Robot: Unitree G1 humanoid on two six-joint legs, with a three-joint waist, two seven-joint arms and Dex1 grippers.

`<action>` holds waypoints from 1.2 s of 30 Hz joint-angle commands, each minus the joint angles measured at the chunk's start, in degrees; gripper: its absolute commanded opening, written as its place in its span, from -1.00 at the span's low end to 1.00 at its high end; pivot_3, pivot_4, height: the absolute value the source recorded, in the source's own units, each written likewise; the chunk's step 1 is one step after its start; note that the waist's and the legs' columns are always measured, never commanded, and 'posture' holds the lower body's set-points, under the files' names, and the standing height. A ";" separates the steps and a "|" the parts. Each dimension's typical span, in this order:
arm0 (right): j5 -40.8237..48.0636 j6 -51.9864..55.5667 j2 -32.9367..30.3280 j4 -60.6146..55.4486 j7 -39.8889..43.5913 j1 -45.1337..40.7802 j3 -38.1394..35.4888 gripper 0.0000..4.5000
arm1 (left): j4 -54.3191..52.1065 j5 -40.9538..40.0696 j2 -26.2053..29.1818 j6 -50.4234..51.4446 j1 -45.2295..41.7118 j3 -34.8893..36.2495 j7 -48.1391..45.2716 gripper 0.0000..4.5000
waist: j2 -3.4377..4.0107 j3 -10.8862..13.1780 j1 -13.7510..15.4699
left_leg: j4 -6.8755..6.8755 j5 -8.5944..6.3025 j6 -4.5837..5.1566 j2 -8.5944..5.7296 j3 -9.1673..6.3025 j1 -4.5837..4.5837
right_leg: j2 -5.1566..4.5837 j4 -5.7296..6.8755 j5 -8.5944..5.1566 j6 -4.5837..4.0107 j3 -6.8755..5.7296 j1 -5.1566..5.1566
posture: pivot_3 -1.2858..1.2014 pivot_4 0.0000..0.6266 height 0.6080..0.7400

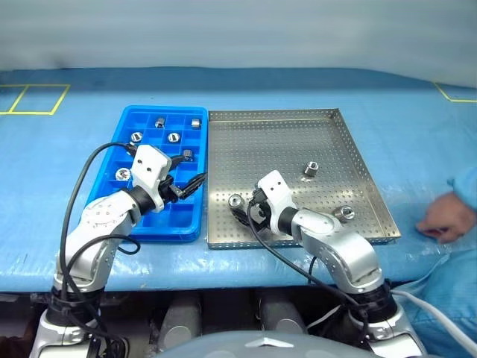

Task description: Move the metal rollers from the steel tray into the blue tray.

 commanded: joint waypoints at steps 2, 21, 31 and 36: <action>-0.51 -2.91 1.66 2.14 0.53 -1.98 0.41 1.00 | -2.58 -0.30 0.17 -0.72 -0.02 0.93 0.61 0.62 | 0.00 0.00 -0.03 | -0.02 0.00 0.00 0.00 0.00 0.01 | 0.00 0.00 0.01 0.01 0.00 -0.01 | 0.04 -0.52 1.00; -0.65 -4.23 2.74 2.42 1.14 -4.18 -0.50 0.03 | -3.10 -0.16 1.63 0.49 1.46 3.81 2.81 0.64 | 0.01 0.00 0.27 | -0.03 0.00 0.00 0.01 -0.01 0.02 | 0.01 0.03 0.00 0.00 -0.01 -0.02 | 0.06 -0.52 1.00; -2.25 -6.03 2.62 3.94 1.26 -4.91 -0.08 -0.65 | -4.06 -0.57 1.94 0.88 2.47 4.76 3.06 0.64 | 0.01 0.00 0.78 | -0.05 0.00 0.00 0.01 -0.02 0.00 | 0.00 0.01 0.01 0.01 -0.03 -0.02 | 0.08 -0.52 1.00; -1.98 -7.41 1.93 2.87 2.83 -4.83 -0.22 -0.65 | -3.94 -0.48 1.55 0.77 2.27 4.30 3.13 0.64 | 0.01 0.00 0.99 | -0.05 0.00 0.00 0.01 -0.02 0.01 | 0.00 0.01 0.00 -0.01 -0.03 -0.01 | 0.07 -0.52 1.00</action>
